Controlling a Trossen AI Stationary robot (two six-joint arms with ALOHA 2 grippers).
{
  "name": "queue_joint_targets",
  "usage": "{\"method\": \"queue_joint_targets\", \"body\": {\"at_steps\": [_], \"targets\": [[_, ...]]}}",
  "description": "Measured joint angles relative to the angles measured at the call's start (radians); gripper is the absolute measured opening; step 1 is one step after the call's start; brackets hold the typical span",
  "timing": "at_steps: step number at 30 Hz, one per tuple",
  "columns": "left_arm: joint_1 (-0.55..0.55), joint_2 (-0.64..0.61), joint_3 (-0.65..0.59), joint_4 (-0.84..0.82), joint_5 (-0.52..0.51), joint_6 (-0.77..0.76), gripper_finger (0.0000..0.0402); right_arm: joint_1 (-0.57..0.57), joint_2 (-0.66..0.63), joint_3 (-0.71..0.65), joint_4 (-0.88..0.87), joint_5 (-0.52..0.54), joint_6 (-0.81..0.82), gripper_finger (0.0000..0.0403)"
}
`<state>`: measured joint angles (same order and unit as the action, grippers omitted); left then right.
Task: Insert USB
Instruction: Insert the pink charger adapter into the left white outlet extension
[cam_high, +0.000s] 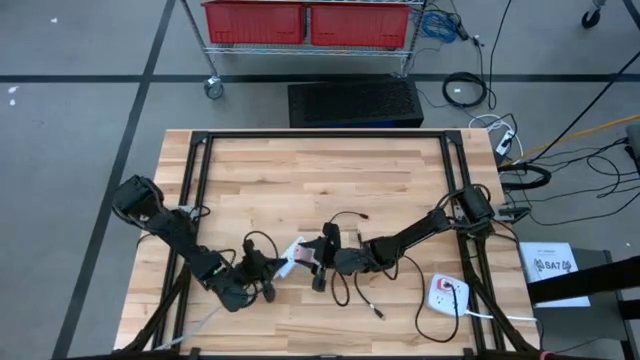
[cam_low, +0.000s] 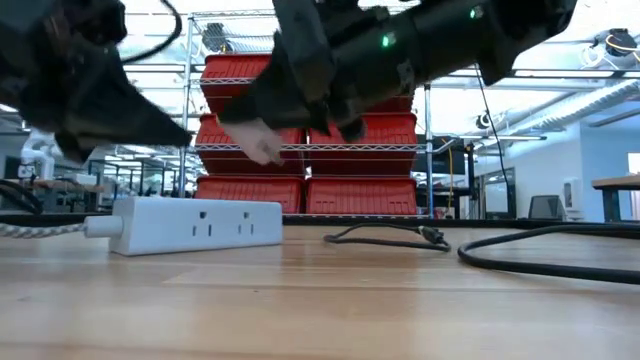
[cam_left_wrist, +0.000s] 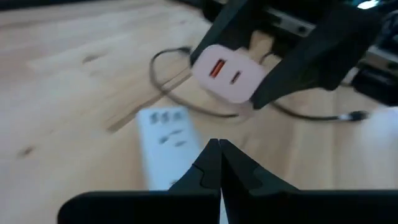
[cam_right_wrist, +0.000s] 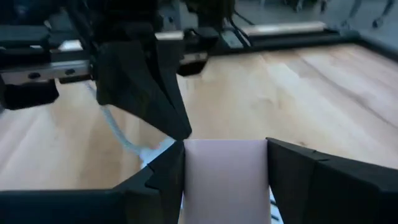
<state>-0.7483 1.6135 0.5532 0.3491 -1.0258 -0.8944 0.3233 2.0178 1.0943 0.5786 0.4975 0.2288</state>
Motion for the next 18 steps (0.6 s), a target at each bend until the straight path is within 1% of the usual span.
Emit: {"method": "queue_joint_targets", "body": {"at_steps": [5,10,12,14,16,18], "targets": [[-0.028,0.000,0.000,0.186,-0.005,0.214,0.0002,0.033,0.000,0.000,0.151,0.004,-0.093,0.0160],[-0.046,0.000,-0.001,0.374,0.006,0.462,0.0002,0.072,0.000,0.001,0.249,-0.007,-0.154,0.0159],[-0.047,0.001,-0.001,0.478,0.057,0.576,0.0002,0.083,0.000,0.001,0.270,-0.007,-0.166,0.0160],[-0.040,0.001,-0.001,0.571,0.147,0.669,0.0004,0.091,-0.001,0.001,0.298,-0.006,-0.174,0.0160],[-0.028,0.001,-0.001,0.635,0.243,0.729,0.0013,0.102,-0.001,0.001,0.322,-0.007,-0.187,0.0160],[-0.018,0.001,-0.001,0.662,0.304,0.760,0.0029,0.112,-0.001,0.001,0.356,-0.014,-0.194,0.0160]]}}
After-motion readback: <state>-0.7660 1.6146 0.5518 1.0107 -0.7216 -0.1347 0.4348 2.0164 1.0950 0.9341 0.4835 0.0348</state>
